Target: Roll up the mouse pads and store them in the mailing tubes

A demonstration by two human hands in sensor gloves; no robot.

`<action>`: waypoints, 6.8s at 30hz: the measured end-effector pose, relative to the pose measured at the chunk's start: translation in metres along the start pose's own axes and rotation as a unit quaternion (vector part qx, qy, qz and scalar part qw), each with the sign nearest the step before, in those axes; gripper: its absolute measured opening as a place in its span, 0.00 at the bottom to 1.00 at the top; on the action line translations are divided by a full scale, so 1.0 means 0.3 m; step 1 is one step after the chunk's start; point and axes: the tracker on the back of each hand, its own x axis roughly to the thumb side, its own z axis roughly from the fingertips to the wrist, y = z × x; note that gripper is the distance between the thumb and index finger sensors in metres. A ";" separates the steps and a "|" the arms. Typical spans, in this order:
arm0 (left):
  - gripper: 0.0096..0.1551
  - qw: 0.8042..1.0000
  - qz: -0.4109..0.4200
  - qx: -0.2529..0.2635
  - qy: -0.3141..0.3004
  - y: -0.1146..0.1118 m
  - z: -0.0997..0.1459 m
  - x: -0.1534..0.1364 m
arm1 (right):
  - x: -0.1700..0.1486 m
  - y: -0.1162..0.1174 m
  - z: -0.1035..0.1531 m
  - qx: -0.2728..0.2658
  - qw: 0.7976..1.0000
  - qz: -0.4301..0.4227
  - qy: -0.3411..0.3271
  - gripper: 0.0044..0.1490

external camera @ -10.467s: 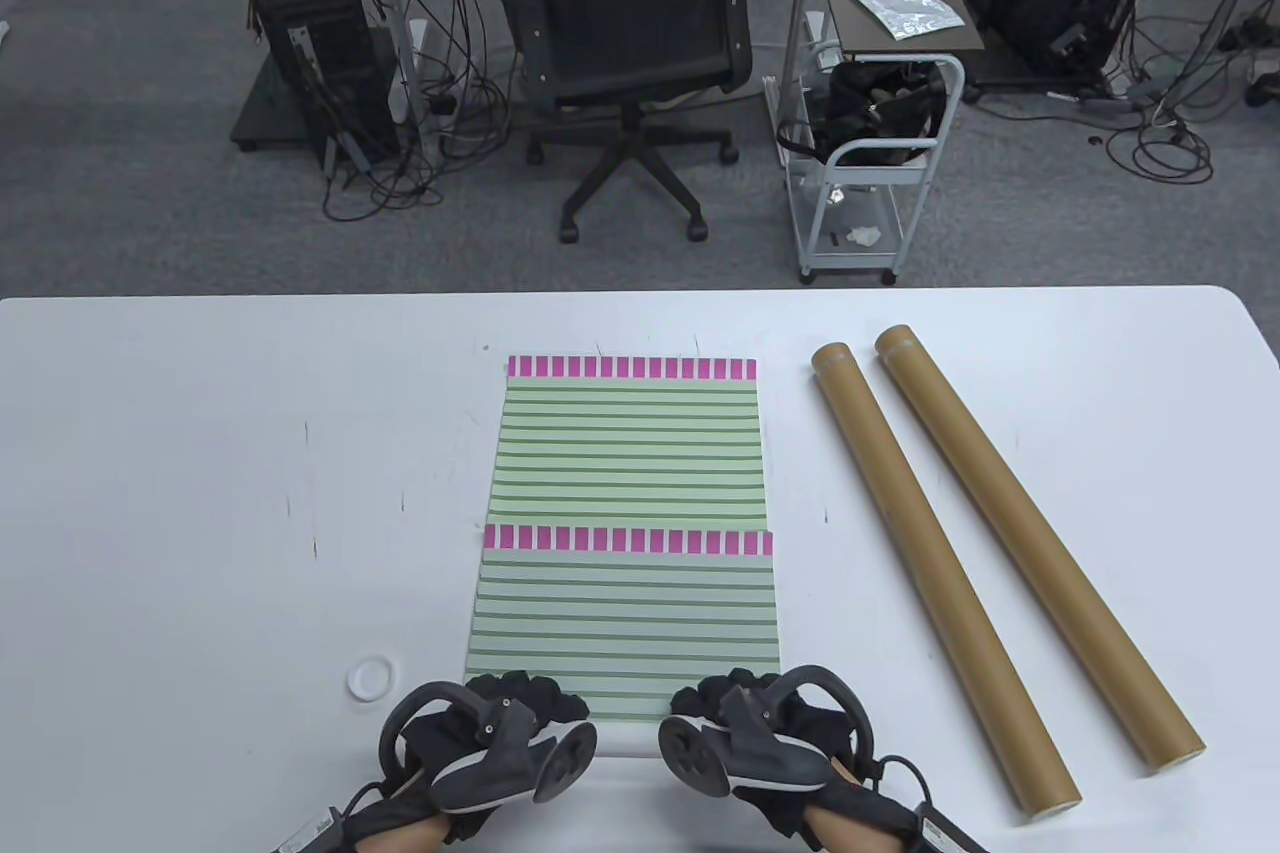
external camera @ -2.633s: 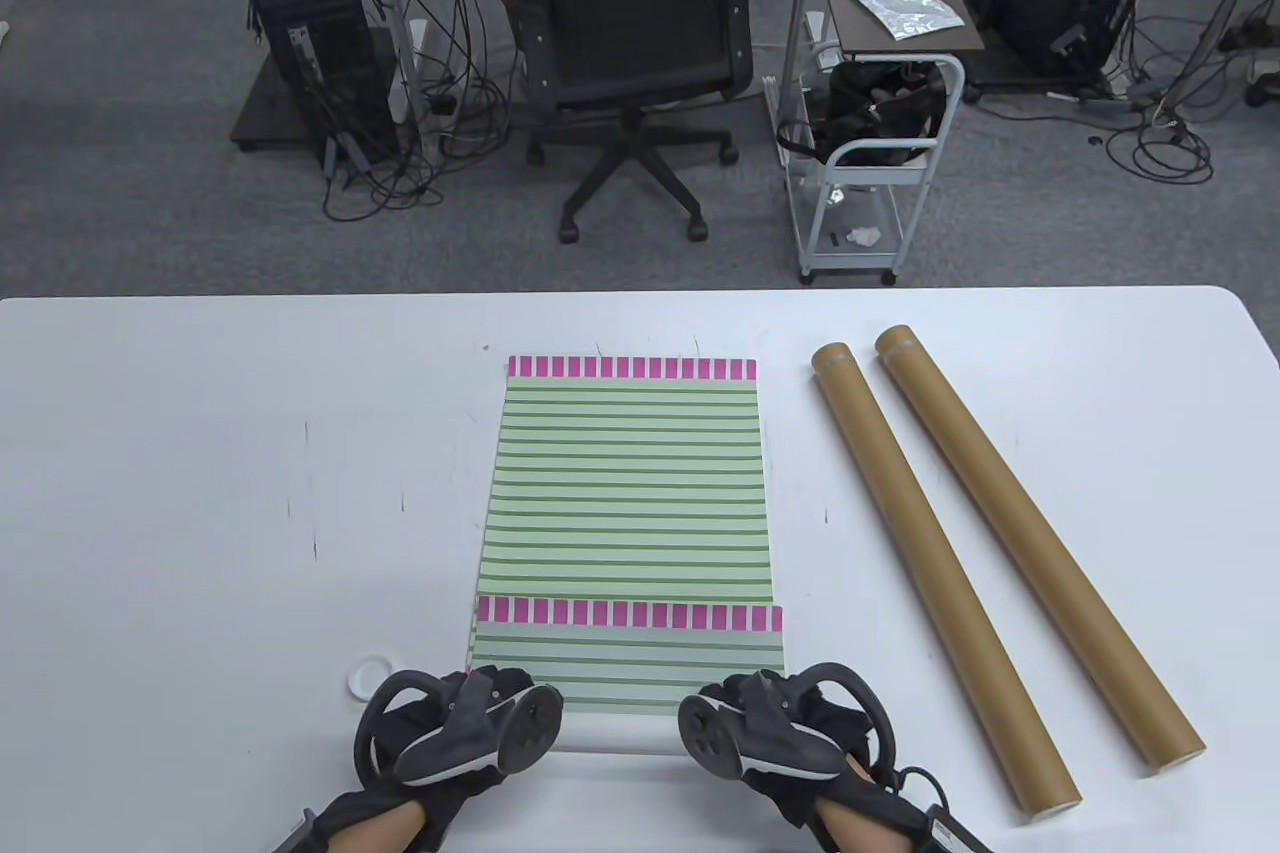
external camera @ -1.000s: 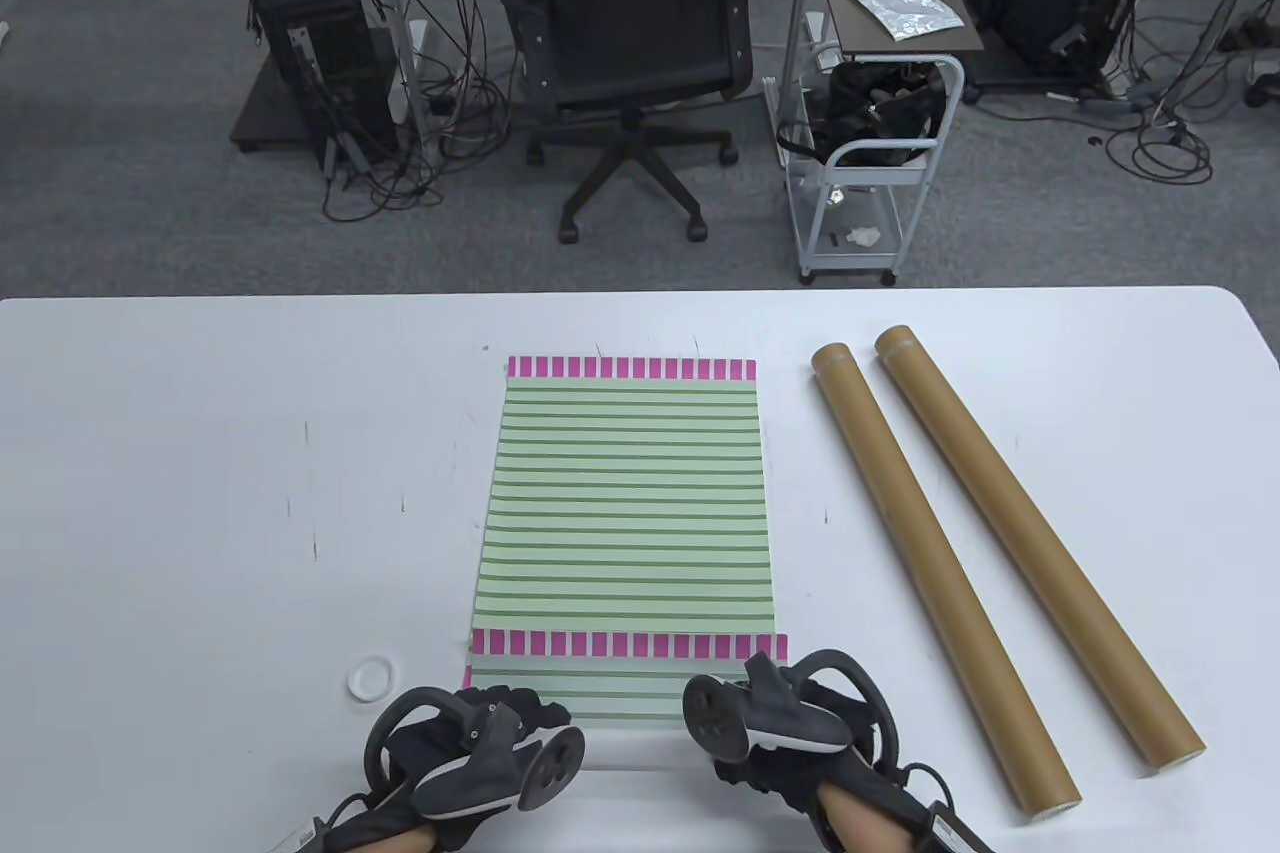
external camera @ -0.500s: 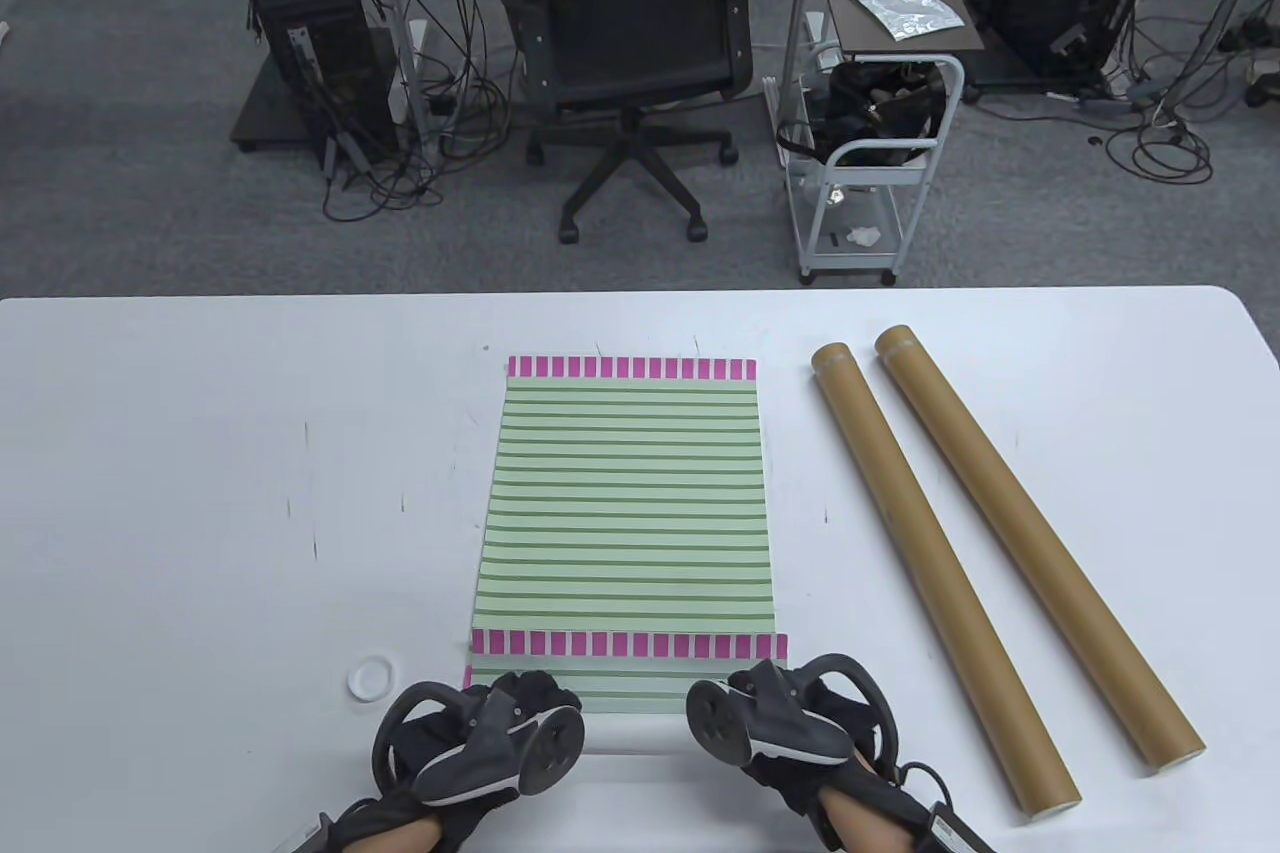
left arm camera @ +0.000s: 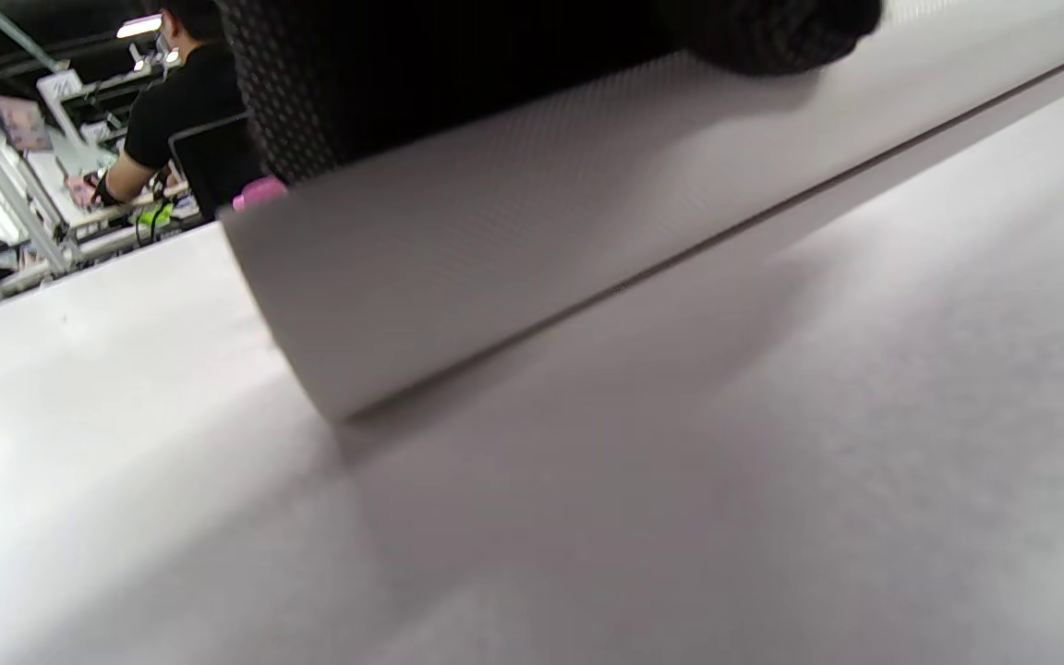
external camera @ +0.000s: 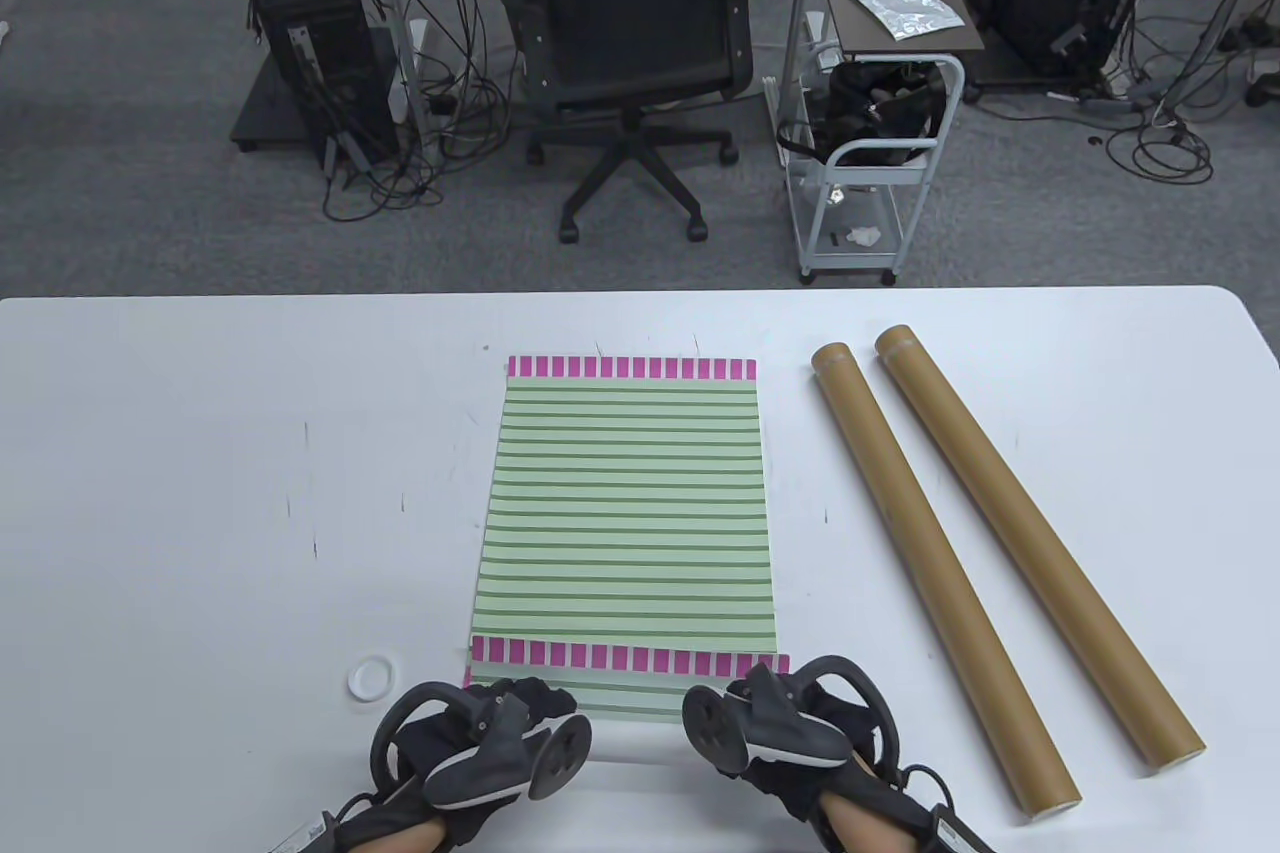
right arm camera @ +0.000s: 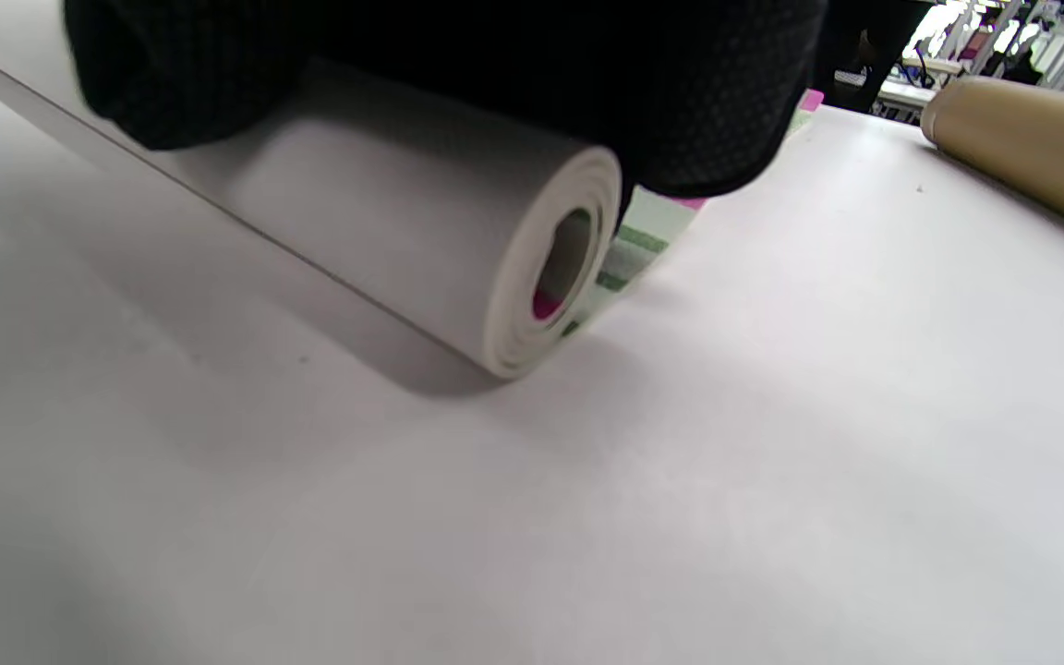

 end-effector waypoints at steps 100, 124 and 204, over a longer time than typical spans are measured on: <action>0.28 0.999 0.009 0.030 -0.023 0.013 0.035 -0.002 | 0.032 0.004 0.003 -0.015 0.999 0.021 -0.028 0.34; 0.32 0.999 0.020 0.020 -0.028 0.008 0.025 0.014 | 0.053 0.006 0.012 -0.057 0.997 0.042 -0.030 0.36; 0.20 0.955 -0.030 0.202 0.217 -0.055 0.042 -0.383 | -0.738 0.133 -0.100 0.109 0.875 -0.080 0.465 0.67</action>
